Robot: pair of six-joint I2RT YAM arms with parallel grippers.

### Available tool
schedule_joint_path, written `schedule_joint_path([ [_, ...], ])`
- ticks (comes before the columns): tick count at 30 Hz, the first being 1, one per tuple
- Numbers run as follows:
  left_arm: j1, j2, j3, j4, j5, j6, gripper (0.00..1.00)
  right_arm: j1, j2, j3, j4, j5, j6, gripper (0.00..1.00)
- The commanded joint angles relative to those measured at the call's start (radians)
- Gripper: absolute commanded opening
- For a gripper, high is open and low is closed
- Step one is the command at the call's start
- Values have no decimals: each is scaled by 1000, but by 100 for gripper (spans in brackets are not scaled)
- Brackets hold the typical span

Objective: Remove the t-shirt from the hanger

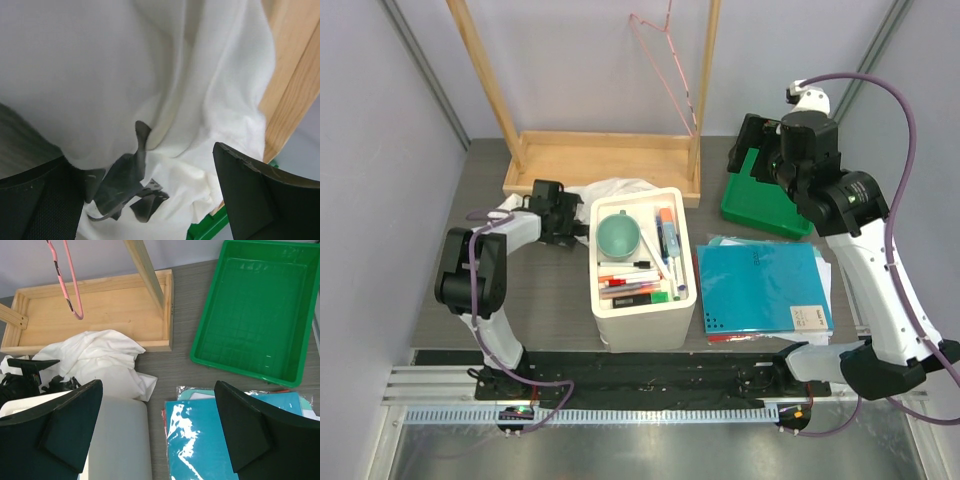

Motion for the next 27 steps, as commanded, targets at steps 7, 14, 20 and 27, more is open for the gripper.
schedule_joint_path([
  [7, 0, 124, 49, 106, 49, -17, 60, -14, 28, 6, 11, -42, 8, 99],
  [14, 0, 80, 32, 157, 52, 8, 8, -13, 71, 59, 16, -127, 13, 98],
  [20, -11, -27, 124, 109, 115, 77, 0, -13, 118, 96, 19, -237, -27, 97],
  [27, -22, -208, 192, 71, 105, 163, 0, -13, 161, 127, 47, -344, -20, 97],
])
